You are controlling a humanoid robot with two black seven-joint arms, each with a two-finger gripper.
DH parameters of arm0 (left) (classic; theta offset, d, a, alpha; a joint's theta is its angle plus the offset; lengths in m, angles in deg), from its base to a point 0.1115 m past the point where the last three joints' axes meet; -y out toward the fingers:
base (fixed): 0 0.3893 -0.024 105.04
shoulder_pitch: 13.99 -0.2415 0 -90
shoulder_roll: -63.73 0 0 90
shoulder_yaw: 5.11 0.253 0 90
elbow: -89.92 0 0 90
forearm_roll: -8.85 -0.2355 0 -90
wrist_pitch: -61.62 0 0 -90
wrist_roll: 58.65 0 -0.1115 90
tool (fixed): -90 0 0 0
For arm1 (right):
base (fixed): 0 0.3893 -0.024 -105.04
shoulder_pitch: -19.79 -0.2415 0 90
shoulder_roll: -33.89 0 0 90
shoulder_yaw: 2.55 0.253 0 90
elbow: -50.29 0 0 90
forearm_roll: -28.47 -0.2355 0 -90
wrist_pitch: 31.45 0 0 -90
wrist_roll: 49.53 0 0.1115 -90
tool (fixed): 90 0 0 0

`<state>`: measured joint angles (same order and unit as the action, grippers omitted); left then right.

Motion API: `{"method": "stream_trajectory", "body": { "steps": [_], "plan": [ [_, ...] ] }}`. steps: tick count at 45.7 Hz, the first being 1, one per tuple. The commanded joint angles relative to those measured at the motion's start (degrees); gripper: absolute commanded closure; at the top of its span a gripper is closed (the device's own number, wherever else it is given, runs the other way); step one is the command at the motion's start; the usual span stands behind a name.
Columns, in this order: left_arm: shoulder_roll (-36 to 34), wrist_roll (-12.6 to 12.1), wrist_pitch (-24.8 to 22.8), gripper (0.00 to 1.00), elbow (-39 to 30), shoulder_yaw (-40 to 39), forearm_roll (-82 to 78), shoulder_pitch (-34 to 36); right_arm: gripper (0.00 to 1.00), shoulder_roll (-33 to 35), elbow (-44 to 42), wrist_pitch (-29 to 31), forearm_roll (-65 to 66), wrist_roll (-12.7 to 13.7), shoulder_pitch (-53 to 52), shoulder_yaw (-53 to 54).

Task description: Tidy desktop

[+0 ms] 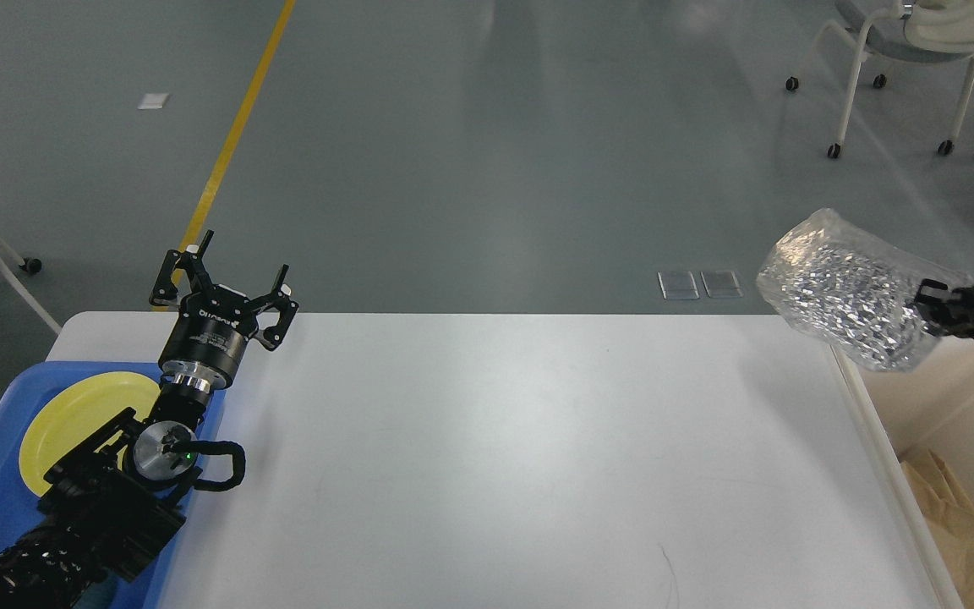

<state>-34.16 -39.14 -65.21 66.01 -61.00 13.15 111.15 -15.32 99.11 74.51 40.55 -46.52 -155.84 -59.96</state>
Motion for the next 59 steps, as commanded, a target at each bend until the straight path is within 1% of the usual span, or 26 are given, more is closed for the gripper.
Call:
{"method": "stream_trajectory", "body": {
  "steps": [1,6,10,11,15,16,17,18,19,20,21,28,34,42,47,50,54,57,59],
  "plan": [
    [0.0,0.0,0.0,0.03,0.0,0.0,0.0,0.0,1.00,1.5,-19.0,-3.6,-1.8,0.0,18.3,9.5],
    [0.0,0.0,0.0,0.03,0.0,0.0,0.0,0.0,1.00,-1.0,-35.9,-7.6,-4.2,0.0,35.1,16.4],
    [0.0,0.0,0.0,0.03,0.0,0.0,0.0,0.0,1.00,-7.8,-46.1,-10.9,-8.3,0.0,47.4,21.3],
    [0.0,0.0,0.0,0.03,0.0,0.0,0.0,0.0,1.00,-10.9,-49.9,-12.9,-11.0,0.1,51.7,22.6],
    [0.0,0.0,0.0,0.03,0.0,0.0,0.0,0.0,1.00,-14.1,-51.4,-16.3,-14.0,0.3,55.1,23.1],
    [0.0,0.0,0.0,0.03,0.0,0.0,0.0,0.0,0.98,-14.6,-51.5,-17.1,-14.5,0.3,55.4,23.1],
    [0.0,0.0,0.0,0.03,0.0,0.0,0.0,0.0,0.67,-15.0,-51.4,-17.3,-14.8,0.2,55.4,23.4],
    [0.0,0.1,0.0,0.03,0.0,0.0,0.0,0.0,0.13,-15.3,-51.4,-17.5,-14.9,0.2,55.5,23.3],
    [0.0,0.0,0.0,0.03,0.0,0.0,0.0,0.0,0.00,-15.6,-51.3,-17.5,-15.0,0.1,55.6,23.0],
    [0.0,0.1,0.0,0.03,0.0,0.0,0.0,0.0,0.05,-16.0,-51.3,-17.8,-14.9,-0.1,55.7,23.0],
    [0.0,0.0,0.0,0.03,0.0,0.0,0.0,0.0,0.00,-16.4,-51.3,-18.2,-15.0,0.0,55.9,23.2],
    [0.0,0.0,0.0,0.03,0.0,0.0,0.0,0.0,0.00,-17.9,-51.5,-18.6,-15.0,0.1,57.1,23.4],
    [0.0,0.0,0.0,0.03,0.0,0.0,0.0,0.0,0.00,-18.1,-51.7,-18.6,-15.0,0.2,55.3,23.3],
    [0.0,0.0,0.0,0.03,0.0,0.1,0.0,0.0,0.00,-18.5,-51.7,-18.1,-15.0,0.2,48.6,23.0],
    [0.0,0.0,0.0,0.03,0.0,0.1,0.0,0.0,0.00,-20.9,-51.6,-17.4,-14.6,0.5,41.1,21.9],
    [0.0,0.1,0.0,0.03,0.0,0.1,0.0,0.0,0.00,-21.0,-50.8,-16.7,-14.3,0.5,36.7,20.0],
    [0.0,0.0,0.0,0.03,0.0,0.0,0.0,0.0,0.00,-20.4,-46.0,-13.1,-13.9,0.5,28.7,14.8],
    [0.0,0.0,0.0,0.03,0.0,0.0,0.0,0.0,0.00,-18.7,-38.7,-9.5,-13.9,0.5,20.5,11.2],
    [0.0,0.0,0.0,0.03,0.0,0.1,0.0,0.0,0.00,-17.2,-32.2,-7.4,-13.9,0.5,15.4,9.4]
  ]
}}
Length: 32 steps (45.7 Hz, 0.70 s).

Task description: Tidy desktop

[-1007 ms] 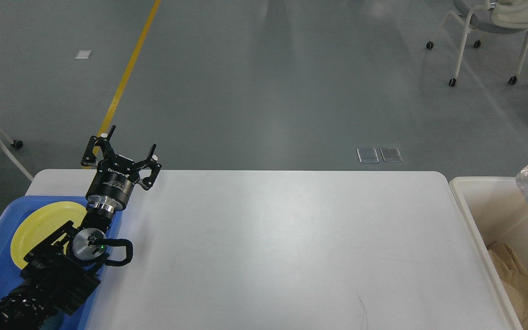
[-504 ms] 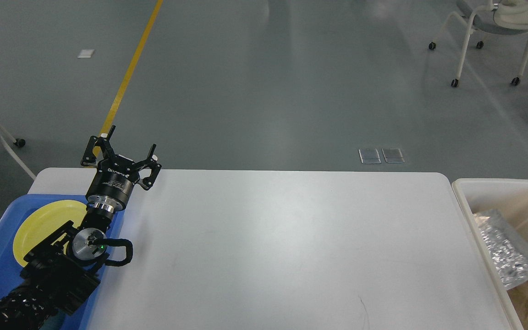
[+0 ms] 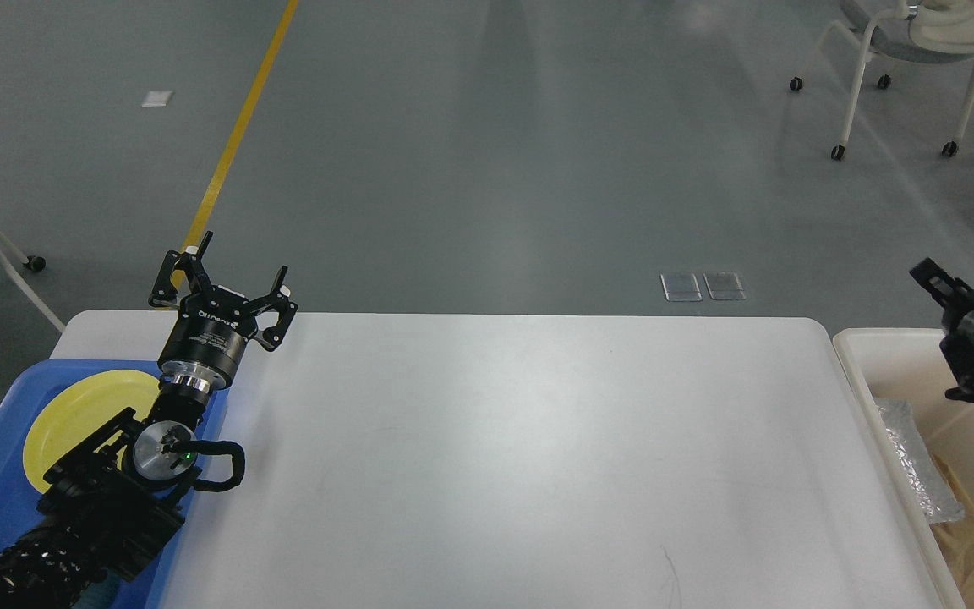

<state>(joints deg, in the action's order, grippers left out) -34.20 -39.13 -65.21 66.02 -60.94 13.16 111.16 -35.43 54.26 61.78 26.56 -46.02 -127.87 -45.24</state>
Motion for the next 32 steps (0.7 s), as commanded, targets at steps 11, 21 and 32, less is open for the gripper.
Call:
{"method": "stream_trajectory", "body": {
  "steps": [11,21,32],
  "plan": [
    [0.0,0.0,0.0,0.03,0.0,-0.1,0.0,0.0,0.00,8.4,57.9,8.4,3.1,0.0,-37.9,-13.1],
    [0.0,0.0,0.0,0.03,0.0,-0.1,0.0,0.0,0.00,7.7,71.3,8.3,5.2,-0.6,-44.1,-14.4],
    [0.0,0.0,0.0,0.03,0.0,-0.1,0.0,0.0,0.00,8.1,64.5,5.1,-6.2,-1.0,-29.7,6.0]
  ]
}}
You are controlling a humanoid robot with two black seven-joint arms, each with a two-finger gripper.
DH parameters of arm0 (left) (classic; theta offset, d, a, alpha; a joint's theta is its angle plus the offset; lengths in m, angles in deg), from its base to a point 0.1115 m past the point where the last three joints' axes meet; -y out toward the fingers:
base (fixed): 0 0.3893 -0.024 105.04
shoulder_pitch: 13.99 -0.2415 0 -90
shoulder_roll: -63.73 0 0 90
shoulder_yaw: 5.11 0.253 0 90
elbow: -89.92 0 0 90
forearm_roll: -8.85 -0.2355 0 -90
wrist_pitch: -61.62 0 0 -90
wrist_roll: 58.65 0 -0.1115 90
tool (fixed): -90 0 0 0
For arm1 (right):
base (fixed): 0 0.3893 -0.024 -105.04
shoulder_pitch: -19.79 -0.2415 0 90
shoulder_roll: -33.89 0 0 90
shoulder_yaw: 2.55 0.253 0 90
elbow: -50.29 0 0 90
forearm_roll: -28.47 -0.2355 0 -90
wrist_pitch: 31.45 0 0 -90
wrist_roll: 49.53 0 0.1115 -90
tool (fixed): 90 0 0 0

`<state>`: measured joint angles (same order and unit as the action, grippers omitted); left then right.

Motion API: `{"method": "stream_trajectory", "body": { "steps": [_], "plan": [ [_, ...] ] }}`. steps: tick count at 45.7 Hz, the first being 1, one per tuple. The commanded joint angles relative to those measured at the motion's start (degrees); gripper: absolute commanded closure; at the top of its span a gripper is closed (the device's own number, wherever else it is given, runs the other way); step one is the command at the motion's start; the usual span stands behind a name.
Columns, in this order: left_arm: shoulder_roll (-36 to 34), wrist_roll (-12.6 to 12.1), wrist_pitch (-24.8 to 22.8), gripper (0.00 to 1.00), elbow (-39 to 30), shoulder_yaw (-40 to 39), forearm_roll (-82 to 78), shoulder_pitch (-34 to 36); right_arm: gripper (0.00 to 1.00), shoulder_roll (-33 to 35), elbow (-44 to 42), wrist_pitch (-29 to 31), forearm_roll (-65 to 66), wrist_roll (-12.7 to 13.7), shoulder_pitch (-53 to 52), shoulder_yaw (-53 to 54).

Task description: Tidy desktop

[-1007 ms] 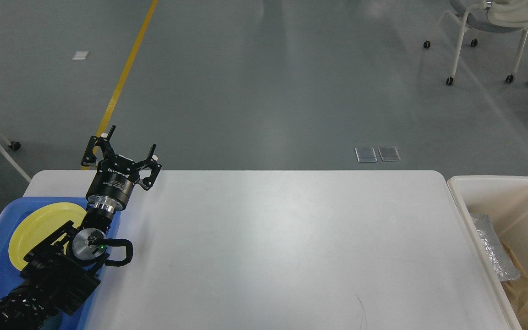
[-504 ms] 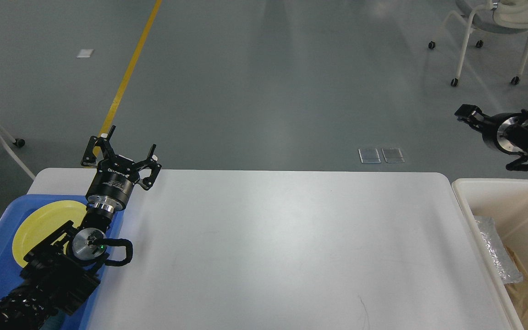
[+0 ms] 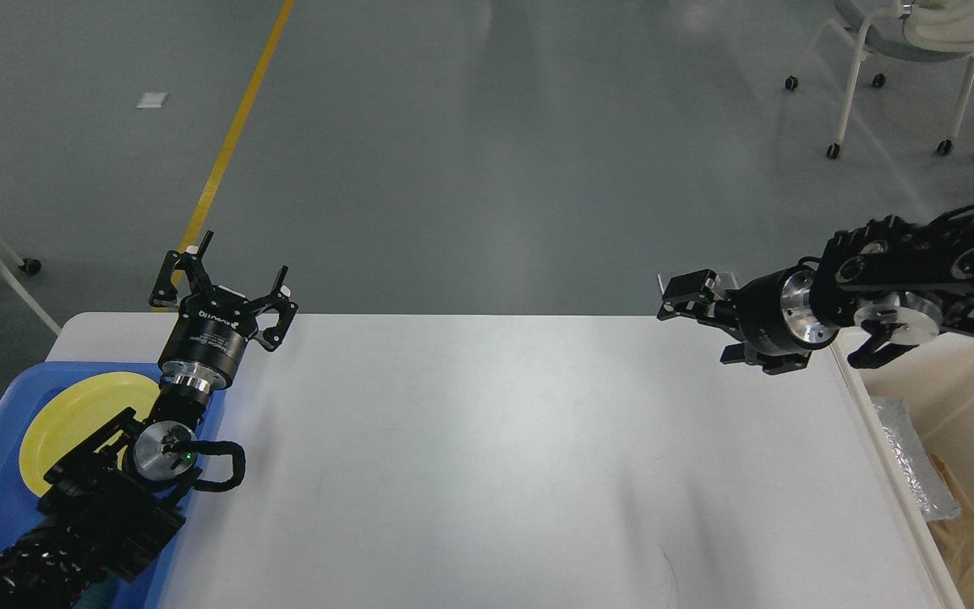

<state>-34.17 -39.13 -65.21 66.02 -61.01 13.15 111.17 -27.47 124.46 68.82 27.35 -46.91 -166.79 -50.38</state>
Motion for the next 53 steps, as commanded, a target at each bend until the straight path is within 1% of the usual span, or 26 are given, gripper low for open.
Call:
{"method": "stream_trajectory", "body": {
  "steps": [1,6,11,14,18,23,27,29,31,33,36,40,42,44,46,48,50,53],
  "plan": [
    [0.0,0.0,-0.1,0.03,0.0,0.0,0.0,0.0,0.00,0.0,-7.7,-2.6,-8.1,-0.2,11.8,13.9],
    [0.0,0.0,0.0,0.03,0.0,0.0,0.0,0.0,0.00,-1.7,-19.1,-6.1,-10.0,-0.3,26.6,29.7],
    [0.0,0.0,-0.1,0.03,0.0,0.0,0.0,0.0,0.00,-10.1,-32.5,-8.4,-10.0,-0.3,40.7,52.2],
    [0.0,0.0,-0.1,0.03,0.0,0.0,0.0,0.0,0.00,-14.2,-37.8,-8.5,-10.0,-0.3,45.9,64.8],
    [0.0,0.0,-0.1,0.03,0.0,0.0,0.0,0.0,0.00,-17.0,-41.4,-8.5,-10.0,-0.3,49.9,80.0],
    [0.0,0.0,-0.1,0.03,0.0,0.0,0.0,0.0,0.00,-17.0,-41.8,-8.1,-10.0,-0.3,53.0,89.7],
    [0.0,0.0,-0.1,0.03,0.0,0.0,0.0,0.0,0.00,-16.9,-42.0,-8.2,-9.8,-0.5,54.2,91.8],
    [0.0,0.0,-0.1,0.03,0.0,0.0,0.0,0.0,0.00,-16.7,-42.3,-8.3,-9.5,-1.5,54.4,91.8],
    [0.0,0.0,-0.1,0.03,0.0,0.0,0.0,0.0,0.00,-16.3,-43.1,-8.3,-9.2,-3.9,54.7,91.2],
    [0.0,0.0,-0.1,0.03,0.0,0.0,0.0,0.0,0.00,-16.1,-44.1,-8.3,-8.2,-7.5,55.1,90.3],
    [0.0,0.0,-0.1,0.03,0.0,0.0,0.0,0.0,0.00,-15.9,-46.4,-8.3,-5.8,-14.2,55.4,87.5],
    [0.0,0.0,-0.1,0.03,0.0,0.0,0.0,0.0,0.00,-15.7,-50.6,-8.4,-5.0,-24.0,55.6,84.0],
    [0.0,0.0,-0.1,0.03,0.0,0.0,0.0,0.0,0.00,-15.8,-52.4,-8.4,-5.1,-28.1,56.1,82.6],
    [0.0,0.0,-0.1,0.03,0.0,0.0,0.0,0.0,0.00,-15.8,-53.6,-8.3,-5.1,-31.3,57.4,81.7],
    [0.0,0.0,0.0,0.03,0.0,0.0,0.0,0.0,0.00,-16.0,-53.6,-8.1,-5.2,-33.9,59.3,81.1],
    [0.0,0.0,-0.1,0.03,0.0,0.0,0.0,0.0,0.00,-16.2,-53.2,-8.0,-5.2,-35.7,60.7,81.1],
    [0.0,0.0,-0.1,0.03,0.0,0.0,0.0,0.0,0.00,-16.4,-52.9,-8.0,-5.3,-36.5,61.3,81.1],
    [0.0,0.0,-0.1,0.03,0.0,0.0,0.0,0.0,0.00,-17.1,-52.9,-8.0,-5.4,-36.5,61.6,81.1]
  ]
}}
